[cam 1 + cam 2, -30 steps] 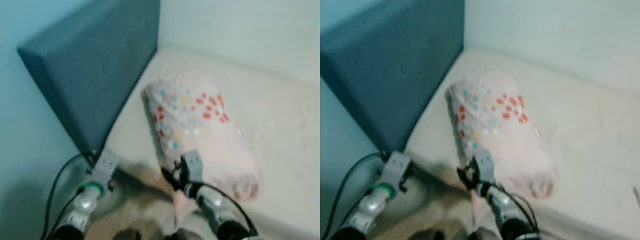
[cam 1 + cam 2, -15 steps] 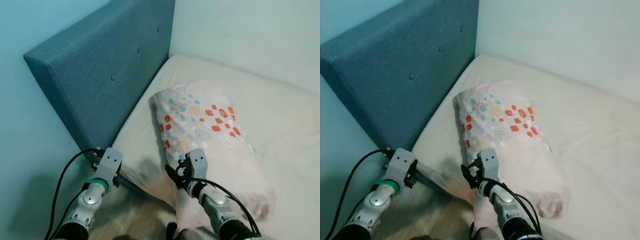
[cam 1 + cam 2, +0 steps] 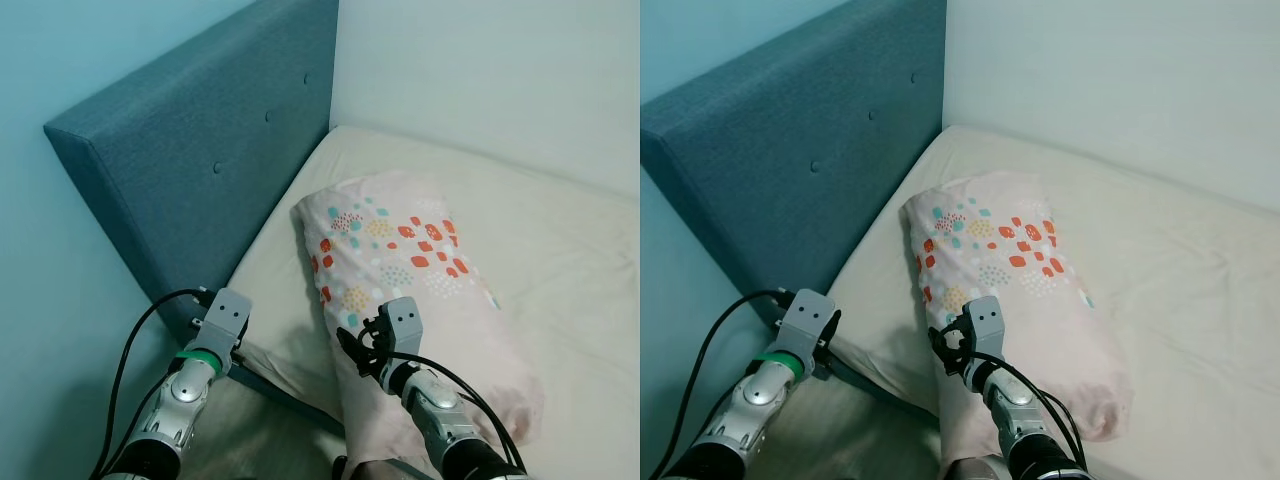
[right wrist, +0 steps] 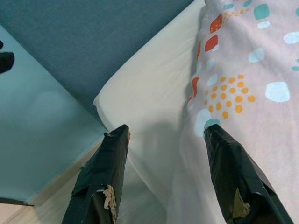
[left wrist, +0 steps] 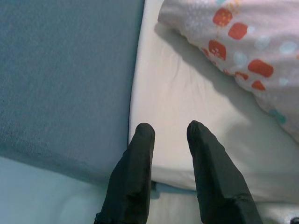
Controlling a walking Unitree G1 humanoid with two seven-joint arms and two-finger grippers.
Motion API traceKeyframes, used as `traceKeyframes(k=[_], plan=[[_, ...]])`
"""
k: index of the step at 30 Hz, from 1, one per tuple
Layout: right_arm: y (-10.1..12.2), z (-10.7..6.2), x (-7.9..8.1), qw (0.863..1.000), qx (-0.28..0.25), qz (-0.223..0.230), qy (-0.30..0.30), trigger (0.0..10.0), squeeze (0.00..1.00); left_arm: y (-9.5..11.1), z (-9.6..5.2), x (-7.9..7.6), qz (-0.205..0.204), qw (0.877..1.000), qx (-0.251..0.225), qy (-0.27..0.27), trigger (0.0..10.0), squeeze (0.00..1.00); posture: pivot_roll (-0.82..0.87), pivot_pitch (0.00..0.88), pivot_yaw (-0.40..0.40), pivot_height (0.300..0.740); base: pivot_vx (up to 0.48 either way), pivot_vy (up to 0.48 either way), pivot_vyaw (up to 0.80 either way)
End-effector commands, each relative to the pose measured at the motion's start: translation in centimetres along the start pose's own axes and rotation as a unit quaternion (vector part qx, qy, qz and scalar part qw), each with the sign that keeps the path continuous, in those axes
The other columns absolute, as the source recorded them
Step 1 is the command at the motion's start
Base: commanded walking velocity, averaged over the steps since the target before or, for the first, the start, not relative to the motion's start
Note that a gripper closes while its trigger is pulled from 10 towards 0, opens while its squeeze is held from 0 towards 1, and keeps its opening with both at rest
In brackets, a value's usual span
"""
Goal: Clean up the room
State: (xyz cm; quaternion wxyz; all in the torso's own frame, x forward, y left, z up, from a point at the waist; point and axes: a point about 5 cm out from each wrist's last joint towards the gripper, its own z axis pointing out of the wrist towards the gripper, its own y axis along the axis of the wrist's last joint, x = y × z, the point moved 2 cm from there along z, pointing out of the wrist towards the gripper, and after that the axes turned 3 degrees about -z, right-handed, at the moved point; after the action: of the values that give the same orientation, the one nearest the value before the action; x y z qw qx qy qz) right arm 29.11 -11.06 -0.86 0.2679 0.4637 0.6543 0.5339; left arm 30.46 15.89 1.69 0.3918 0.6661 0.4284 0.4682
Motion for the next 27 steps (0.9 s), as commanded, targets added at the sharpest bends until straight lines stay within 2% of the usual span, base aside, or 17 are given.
traceKeyframes(k=[1, 9, 17, 24, 27], plan=[[-0.1, -0.1, -0.2, 1.0, 0.001, 0.01, -0.01, 10.0, 0.0, 0.6, 0.2, -0.3, 0.009, 1.0, -0.007, -0.01, 10.0, 0.0, 0.02, 0.009, 0.032, 0.67, 0.0, 0.0, 0.0], [0.4, -0.3, -1.7, 0.999, -0.005, 0.013, -0.036, 10.0, 0.0, 1.3, 0.6, -0.9, 0.008, 1.0, -0.017, -0.021, 10.0, 0.0, 0.01, 0.013, 0.034, 0.635, 0.0, 0.0, 0.0], [0.4, -0.5, -2.1, 0.999, -0.004, 0.015, -0.046, 10.0, 0.0, 1.2, 0.5, -1.3, 0.008, 0.999, -0.015, -0.028, 10.0, 0.0, 0.01, 0.015, 0.034, 0.607, 0.0, 0.0, 0.0], [0.5, -0.7, -2.5, 0.998, -0.011, 0.019, -0.061, 10.0, 0.0, 1.4, 0.5, -2.1, 0.008, 0.999, -0.017, -0.038, 10.0, 0.0, 0.01, 0.018, 0.038, 0.607, 0.0, 0.0, 0.0], [1.0, -0.8, -2.9, 0.998, -0.022, 0.006, -0.066, 10.0, 0.0, 1.4, 0.4, -2.2, 0.008, 0.999, -0.018, -0.041, 10.0, 0.0, 0.01, 0.018, 0.04, 0.607, 0.0, 0.0, 0.0]])
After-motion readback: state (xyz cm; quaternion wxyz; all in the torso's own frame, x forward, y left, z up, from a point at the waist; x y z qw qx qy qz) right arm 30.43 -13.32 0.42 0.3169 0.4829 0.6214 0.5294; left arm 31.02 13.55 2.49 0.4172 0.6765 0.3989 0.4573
